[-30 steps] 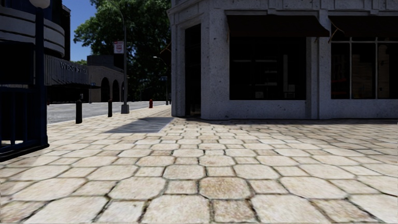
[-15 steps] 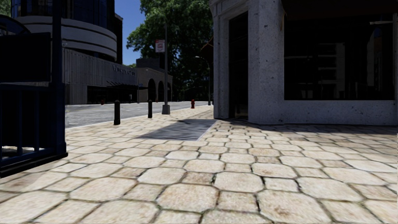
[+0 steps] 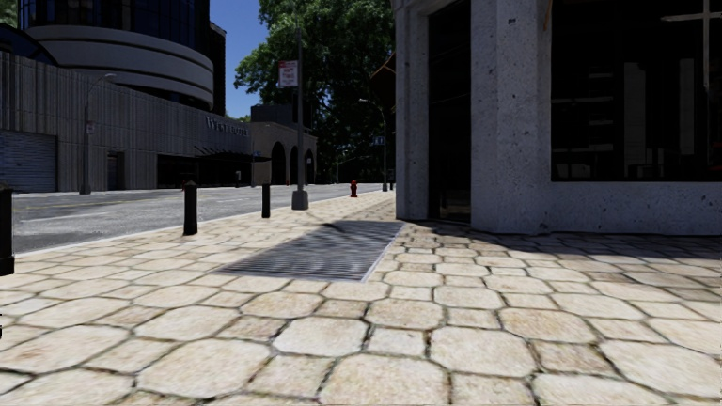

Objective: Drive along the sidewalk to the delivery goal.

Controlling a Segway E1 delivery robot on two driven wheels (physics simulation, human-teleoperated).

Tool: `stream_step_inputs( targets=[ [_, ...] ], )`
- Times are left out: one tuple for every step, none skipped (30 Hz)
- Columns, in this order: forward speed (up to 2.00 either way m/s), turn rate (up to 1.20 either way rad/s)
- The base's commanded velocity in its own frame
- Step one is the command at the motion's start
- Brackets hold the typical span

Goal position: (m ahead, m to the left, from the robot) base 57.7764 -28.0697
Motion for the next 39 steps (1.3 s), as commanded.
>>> stream_step_inputs(
  targets=[
    [2.00,0.00],
    [2.00,0.00],
    [2.00,0.00],
    [2.00,0.00],
    [2.00,0.00],
    [2.00,0.00],
    [2.00,0.00],
    [2.00,0.00],
    [2.00,0.00],
    [2.00,0.00],
    [2.00,0.00],
    [2.00,0.00],
    [2.00,0.00],
    [2.00,0.00],
    [2.00,0.00],
    [2.00,0.00],
    [2.00,0.00],
    [2.00,0.00],
    [2.00,0.00],
    [2.00,0.00],
    [2.00,0.00],
    [2.00,0.00],
    [2.00,0.00],
    [2.00,0.00],
    [2.00,0.00],
    [2.00,0.00],
    [2.00,0.00],
    [2.00,0.00],
    [2.00,0.00],
    [2.00,0.00],
    [2.00,0.00],
    [2.00,0.00],
    [2.00,0.00],
    [2.00,0.00],
    [2.00,0.00],
    [2.00,0.00],
    [2.00,0.00],
    [2.00,0.00],
    [2.00,0.00]
  ],
)
